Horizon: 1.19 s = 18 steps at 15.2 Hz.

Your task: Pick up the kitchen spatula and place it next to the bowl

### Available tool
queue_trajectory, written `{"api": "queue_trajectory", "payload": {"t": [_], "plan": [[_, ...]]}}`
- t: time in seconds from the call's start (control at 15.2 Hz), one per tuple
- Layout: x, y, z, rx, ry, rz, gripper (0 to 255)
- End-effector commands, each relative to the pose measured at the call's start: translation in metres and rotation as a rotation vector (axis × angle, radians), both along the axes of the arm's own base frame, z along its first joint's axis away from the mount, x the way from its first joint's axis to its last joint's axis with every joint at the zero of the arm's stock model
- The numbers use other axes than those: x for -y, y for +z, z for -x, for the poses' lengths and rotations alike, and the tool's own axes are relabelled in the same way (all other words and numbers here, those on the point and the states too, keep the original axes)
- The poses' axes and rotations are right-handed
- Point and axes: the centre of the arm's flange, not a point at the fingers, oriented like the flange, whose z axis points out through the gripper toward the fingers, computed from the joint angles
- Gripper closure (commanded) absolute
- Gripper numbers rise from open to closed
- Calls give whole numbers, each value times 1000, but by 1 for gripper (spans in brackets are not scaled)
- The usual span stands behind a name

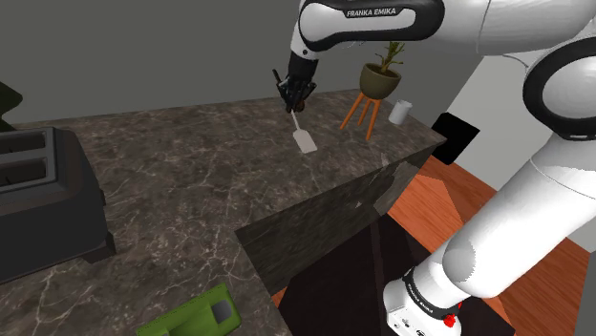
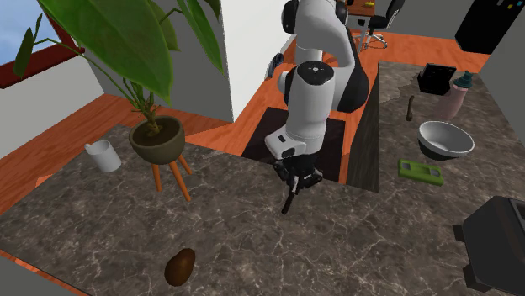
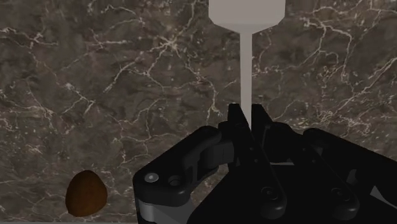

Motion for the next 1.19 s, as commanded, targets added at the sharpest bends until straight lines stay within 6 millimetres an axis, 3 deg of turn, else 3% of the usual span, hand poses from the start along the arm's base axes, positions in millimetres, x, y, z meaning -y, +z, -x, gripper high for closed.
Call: {"api": "queue_trajectory", "payload": {"t": [0.0, 1.12], "plan": [[-18, 2, 17, 0, 0, 0, 255], [-188, 2, 164, 0, 0, 0, 255]]}}
